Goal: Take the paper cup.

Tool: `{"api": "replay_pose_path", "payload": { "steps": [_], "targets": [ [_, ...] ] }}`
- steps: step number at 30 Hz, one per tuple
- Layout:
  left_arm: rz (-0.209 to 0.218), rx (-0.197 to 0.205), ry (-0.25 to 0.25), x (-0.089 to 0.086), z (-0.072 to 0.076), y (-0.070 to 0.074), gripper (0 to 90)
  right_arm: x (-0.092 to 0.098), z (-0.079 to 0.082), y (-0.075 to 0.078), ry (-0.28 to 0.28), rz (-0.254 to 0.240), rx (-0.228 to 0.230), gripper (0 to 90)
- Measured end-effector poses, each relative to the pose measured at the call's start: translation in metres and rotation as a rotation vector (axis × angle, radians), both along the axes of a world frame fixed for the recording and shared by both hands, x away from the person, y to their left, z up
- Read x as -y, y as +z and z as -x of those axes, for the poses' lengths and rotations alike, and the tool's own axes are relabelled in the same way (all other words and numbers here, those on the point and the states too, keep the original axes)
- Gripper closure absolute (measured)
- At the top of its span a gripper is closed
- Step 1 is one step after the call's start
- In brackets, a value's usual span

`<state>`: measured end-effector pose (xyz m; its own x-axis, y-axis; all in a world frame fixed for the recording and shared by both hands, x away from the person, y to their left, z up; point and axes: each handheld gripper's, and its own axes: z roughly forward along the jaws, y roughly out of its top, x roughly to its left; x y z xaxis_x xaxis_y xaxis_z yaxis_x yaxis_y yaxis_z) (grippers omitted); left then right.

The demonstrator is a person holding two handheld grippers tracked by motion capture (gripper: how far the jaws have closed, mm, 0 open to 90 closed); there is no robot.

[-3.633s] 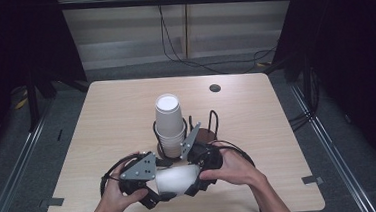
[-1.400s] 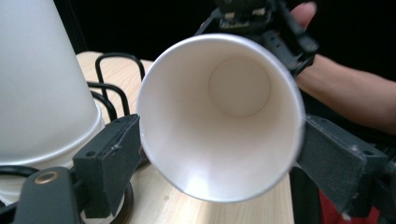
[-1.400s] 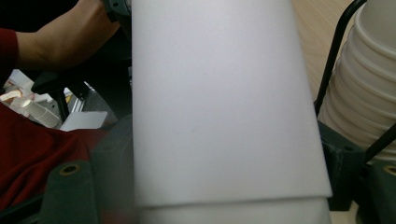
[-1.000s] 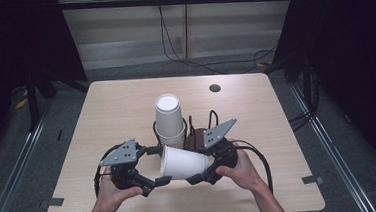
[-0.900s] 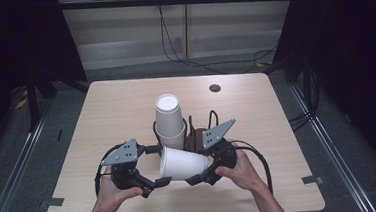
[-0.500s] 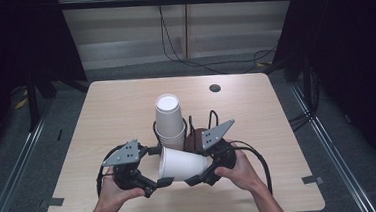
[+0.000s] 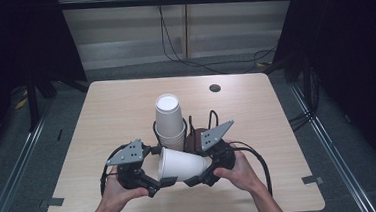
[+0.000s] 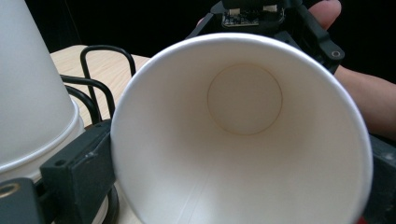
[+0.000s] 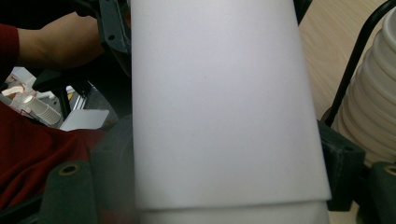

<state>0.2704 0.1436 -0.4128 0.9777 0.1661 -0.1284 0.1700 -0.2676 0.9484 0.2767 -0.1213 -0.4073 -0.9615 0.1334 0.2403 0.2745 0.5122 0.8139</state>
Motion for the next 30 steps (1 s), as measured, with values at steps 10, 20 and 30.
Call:
{"api": "replay_pose_path", "payload": {
  "steps": [10, 20, 30],
  "targets": [
    [0.033, -0.029, -0.005, 0.0007, -0.0019, -0.0026, 4.1, -0.0028, -0.0002, -0.0011, 0.008, 0.001, 0.001, 23.1],
    [0.054, -0.029, -0.031, -0.0046, -0.0013, 0.0006, 10.1, -0.0024, -0.0005, -0.0015, 0.023, -0.007, -0.001, 23.3],
    [0.032, -0.014, -0.023, -0.0077, 0.0017, 0.0053, 13.0, -0.0036, -0.0015, -0.0037, 0.022, -0.014, 0.008, 19.6]
  ]
}}
